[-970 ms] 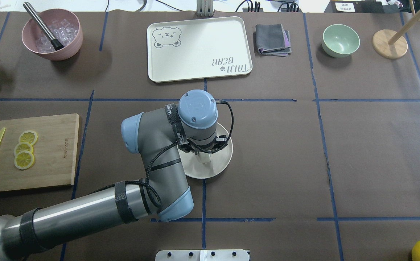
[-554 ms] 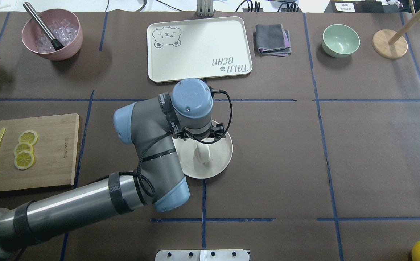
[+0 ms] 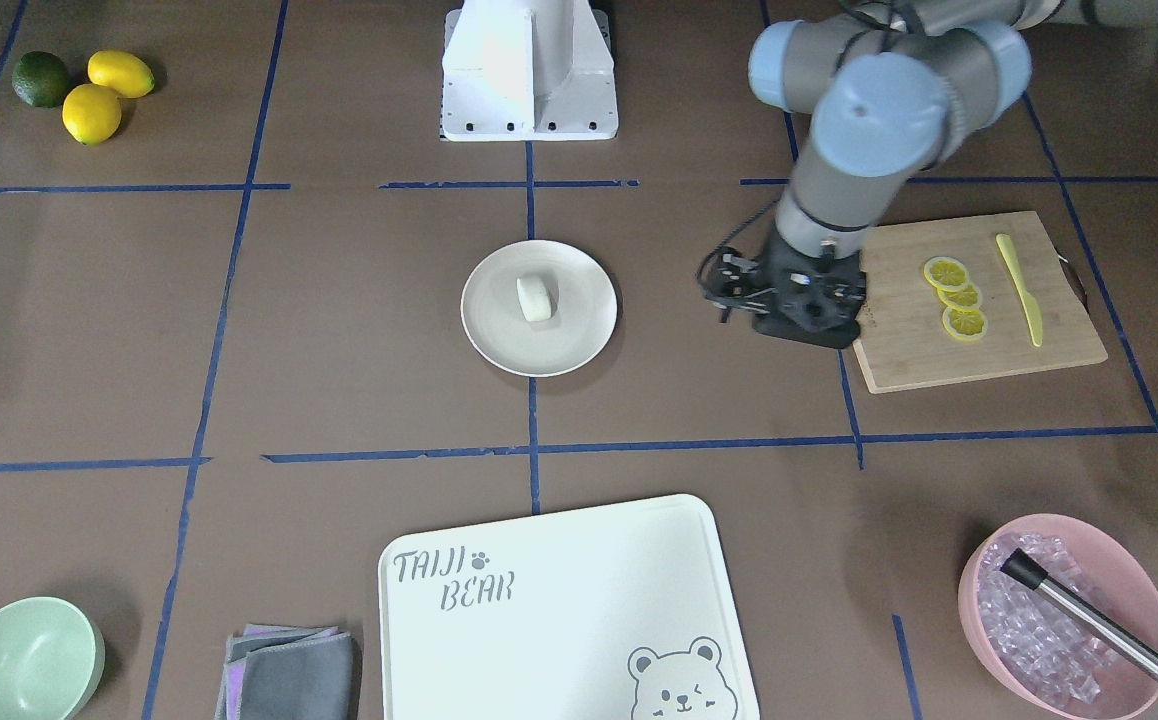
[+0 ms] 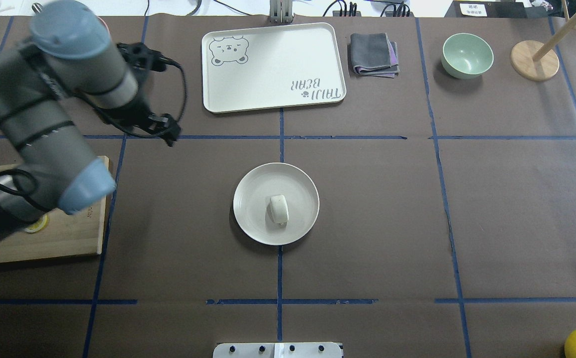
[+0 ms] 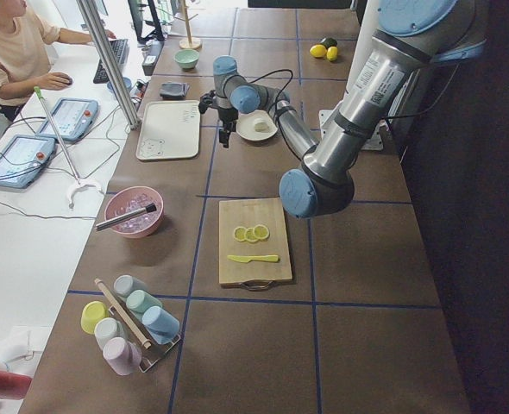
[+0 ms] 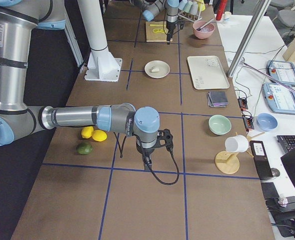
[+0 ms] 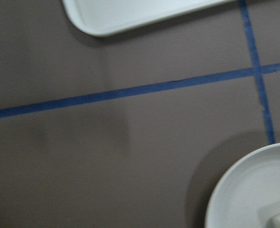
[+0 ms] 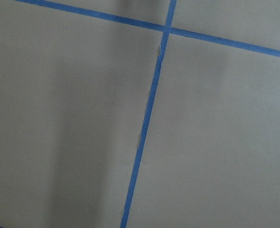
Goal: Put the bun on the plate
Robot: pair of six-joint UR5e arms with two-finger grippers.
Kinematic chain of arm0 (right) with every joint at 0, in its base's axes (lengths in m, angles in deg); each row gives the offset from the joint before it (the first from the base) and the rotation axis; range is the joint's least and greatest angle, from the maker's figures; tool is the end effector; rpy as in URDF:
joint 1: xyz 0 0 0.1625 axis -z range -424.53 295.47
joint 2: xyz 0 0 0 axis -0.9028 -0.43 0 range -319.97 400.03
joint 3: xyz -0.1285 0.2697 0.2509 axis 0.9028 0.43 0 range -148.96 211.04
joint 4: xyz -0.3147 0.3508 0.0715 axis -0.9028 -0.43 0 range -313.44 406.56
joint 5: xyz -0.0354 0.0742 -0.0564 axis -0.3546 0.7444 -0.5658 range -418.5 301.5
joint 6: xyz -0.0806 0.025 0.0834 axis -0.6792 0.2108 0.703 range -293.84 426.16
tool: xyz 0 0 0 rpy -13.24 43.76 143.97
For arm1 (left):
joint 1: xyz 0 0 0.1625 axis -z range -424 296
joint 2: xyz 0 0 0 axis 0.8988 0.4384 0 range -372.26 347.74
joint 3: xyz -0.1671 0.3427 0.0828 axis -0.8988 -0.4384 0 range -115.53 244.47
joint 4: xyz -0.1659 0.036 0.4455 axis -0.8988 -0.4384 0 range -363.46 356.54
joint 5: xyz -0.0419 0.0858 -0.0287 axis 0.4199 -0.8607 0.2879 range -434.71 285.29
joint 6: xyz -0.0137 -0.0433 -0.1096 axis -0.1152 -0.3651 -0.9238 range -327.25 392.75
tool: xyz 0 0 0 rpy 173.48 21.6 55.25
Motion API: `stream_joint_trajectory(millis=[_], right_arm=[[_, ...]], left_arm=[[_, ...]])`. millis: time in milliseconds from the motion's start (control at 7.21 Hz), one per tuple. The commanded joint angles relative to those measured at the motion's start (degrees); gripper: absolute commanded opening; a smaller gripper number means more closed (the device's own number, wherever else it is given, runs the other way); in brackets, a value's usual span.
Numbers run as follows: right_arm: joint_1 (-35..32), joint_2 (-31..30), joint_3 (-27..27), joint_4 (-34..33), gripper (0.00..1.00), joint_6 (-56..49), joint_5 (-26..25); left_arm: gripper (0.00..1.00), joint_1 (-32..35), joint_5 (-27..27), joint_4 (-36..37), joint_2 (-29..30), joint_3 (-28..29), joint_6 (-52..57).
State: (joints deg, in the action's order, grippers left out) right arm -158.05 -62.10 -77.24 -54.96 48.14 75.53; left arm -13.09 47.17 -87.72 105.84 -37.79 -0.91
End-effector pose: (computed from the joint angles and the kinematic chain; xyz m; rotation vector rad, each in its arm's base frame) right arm 0.0793 -0.4604 0.5892 0.0562 -0.7723 -0.2044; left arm 0.3688 -0.5660 0.2365 0.1541 0.7845 0.2577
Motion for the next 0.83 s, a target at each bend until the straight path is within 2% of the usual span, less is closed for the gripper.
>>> stream_joint_trajectory(millis=[0, 277, 416, 693], right_arm=[[0.0, 0.0, 0.1, 0.0, 1.0, 0.0, 0.0], [0.0, 0.0, 0.3, 0.0, 1.0, -0.1, 0.0], [0.0, 0.0, 0.4, 0.0, 1.0, -0.2, -0.1], [0.0, 0.0, 0.6, 0.0, 1.0, 0.2, -0.3]], left_arm=[[1.0, 17.2, 9.0, 0.3, -11.1, -0.2, 26.0], [1.0, 32.0, 15.4, -0.1, -15.4, 7.1, 38.1], [1.0, 36.3, 16.6, 0.1, -16.7, 11.1, 43.4], [1.0, 38.6, 16.2, -3.3, -26.1, 12.1, 43.7]])
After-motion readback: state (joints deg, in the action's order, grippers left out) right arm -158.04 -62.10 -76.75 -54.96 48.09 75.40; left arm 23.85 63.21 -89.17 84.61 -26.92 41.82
